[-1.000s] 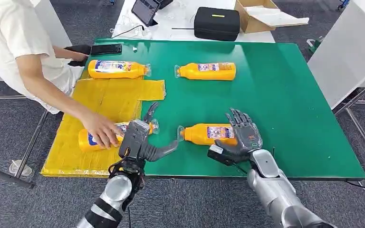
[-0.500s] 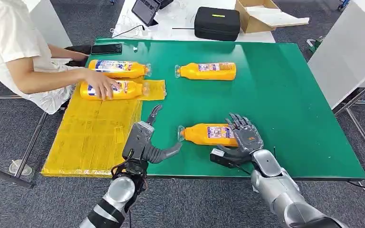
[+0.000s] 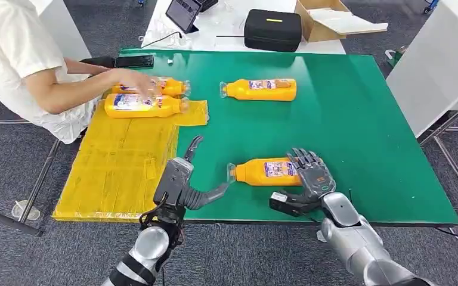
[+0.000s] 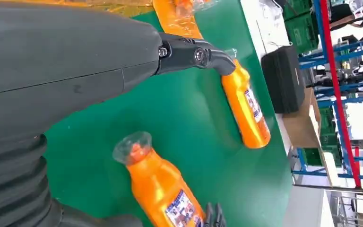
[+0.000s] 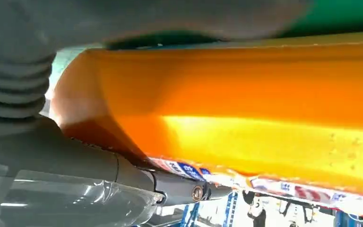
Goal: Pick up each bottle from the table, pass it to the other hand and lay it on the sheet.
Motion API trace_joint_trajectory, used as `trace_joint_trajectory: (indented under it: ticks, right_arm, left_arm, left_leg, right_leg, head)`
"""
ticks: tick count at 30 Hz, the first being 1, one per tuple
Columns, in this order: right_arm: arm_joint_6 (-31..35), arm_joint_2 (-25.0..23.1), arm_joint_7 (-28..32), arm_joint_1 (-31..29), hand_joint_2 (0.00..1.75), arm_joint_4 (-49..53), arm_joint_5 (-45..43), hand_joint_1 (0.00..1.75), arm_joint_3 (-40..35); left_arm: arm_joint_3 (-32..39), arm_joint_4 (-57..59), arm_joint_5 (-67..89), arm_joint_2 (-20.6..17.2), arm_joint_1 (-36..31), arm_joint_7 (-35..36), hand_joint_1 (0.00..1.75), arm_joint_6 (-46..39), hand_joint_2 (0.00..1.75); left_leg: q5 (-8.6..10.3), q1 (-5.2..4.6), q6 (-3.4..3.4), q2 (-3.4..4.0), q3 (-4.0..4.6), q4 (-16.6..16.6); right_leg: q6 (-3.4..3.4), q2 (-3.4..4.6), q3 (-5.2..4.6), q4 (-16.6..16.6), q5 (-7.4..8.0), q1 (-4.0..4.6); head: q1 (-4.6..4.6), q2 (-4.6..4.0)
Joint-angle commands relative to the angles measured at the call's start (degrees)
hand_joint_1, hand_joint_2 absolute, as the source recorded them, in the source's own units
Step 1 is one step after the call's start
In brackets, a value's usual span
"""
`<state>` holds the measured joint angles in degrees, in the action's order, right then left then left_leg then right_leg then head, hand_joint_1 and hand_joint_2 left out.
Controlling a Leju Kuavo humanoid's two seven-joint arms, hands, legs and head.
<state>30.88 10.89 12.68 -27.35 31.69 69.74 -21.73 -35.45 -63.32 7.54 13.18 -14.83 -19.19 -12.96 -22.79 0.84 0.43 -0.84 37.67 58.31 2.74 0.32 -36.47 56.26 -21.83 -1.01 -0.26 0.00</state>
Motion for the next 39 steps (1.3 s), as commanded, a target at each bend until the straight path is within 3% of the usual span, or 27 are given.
trace_joint_trajectory:
  ticks: [1,13,14,16,19,39]
  right_arm:
    - [0.07,0.89,0.05,0.42,1.75,-2.75,-0.55,0.0,-1.34]
    - [-1.22,1.33,1.23,-0.74,1.75,-5.65,-2.91,0.0,0.17]
    - [-1.8,1.49,1.54,-0.74,1.75,-5.83,-3.57,1.45,0.58]
    - [-3.24,1.71,2.02,-0.88,1.75,-6.46,-4.22,1.75,0.86]
    - [-8.64,1.12,6.59,-0.25,1.75,-6.55,-11.03,1.75,4.78]
    - [-11.17,1.72,4.84,-0.59,1.75,-10.83,-13.09,1.75,6.72]
  left_arm:
    - [-2.01,0.63,-0.34,-1.91,-0.86,0.18,0.0,0.37,1.75]
    - [-2.01,0.9,-2.89,-1.87,-0.96,-0.38,0.0,1.53,1.75]
    - [-1.9,0.92,-3.35,-1.85,-0.9,-0.43,0.0,1.59,1.75]
    - [-1.86,0.96,-3.75,-1.85,-0.87,-0.54,0.0,1.67,1.75]
    - [-2.09,0.76,-4.42,-2.1,-0.81,-0.88,0.0,1.87,1.75]
    - [-2.34,0.93,-5.25,-1.71,-1.75,-1.07,0.0,1.66,1.75]
  left_leg:
    - [-0.13,0.02,0.01,0.06,-0.41,-0.07]
    - [-0.07,0.0,0.02,0.0,-0.4,-0.05]
    - [-0.04,0.0,0.02,-0.02,-0.36,-0.05]
    - [-0.04,0.02,0.02,-0.05,-0.39,-0.05]
    - [-0.04,0.0,0.02,0.0,-0.43,-0.06]
    - [-0.09,0.06,0.13,-0.15,-0.88,-0.08]
  right_leg:
    - [-0.15,-0.06,0.41,-0.07,-0.13,0.06]
    - [-0.12,-0.11,0.41,-0.06,-0.09,0.04]
    - [-0.09,-0.1,0.37,-0.05,-0.06,0.03]
    - [-0.09,-0.13,0.42,-0.07,-0.06,0.04]
    - [-0.1,-0.08,0.44,-0.07,-0.05,0.03]
    - [-0.04,-0.22,0.92,-0.22,-0.12,0.09]
  head:
    - [0.0,0.0]
    - [0.0,0.0]
    - [0.0,0.0]
    - [0.0,0.0]
    - [0.0,0.02]
    - [0.0,0.0]
